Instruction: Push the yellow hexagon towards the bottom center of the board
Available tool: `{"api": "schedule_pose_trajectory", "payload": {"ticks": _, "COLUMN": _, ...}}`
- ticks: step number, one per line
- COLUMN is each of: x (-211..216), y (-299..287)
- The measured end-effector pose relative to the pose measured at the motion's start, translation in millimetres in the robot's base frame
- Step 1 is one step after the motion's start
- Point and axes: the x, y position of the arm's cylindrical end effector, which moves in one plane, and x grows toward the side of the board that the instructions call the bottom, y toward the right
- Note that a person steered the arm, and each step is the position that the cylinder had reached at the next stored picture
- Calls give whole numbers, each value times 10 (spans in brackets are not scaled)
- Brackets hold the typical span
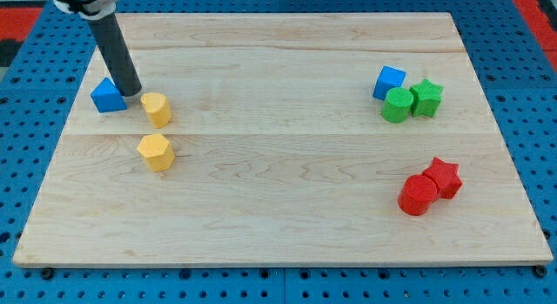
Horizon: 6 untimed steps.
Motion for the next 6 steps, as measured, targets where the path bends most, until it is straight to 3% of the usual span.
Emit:
{"api": "schedule_pose_trajectory", "payload": {"ticks": 2, "x": 604, "y": 364}}
{"api": "schedule_pose_trajectory", "payload": {"ticks": 4, "x": 553, "y": 76}}
{"api": "schedule_pose_trajectory", "payload": {"ticks": 6, "x": 1179, "y": 530}}
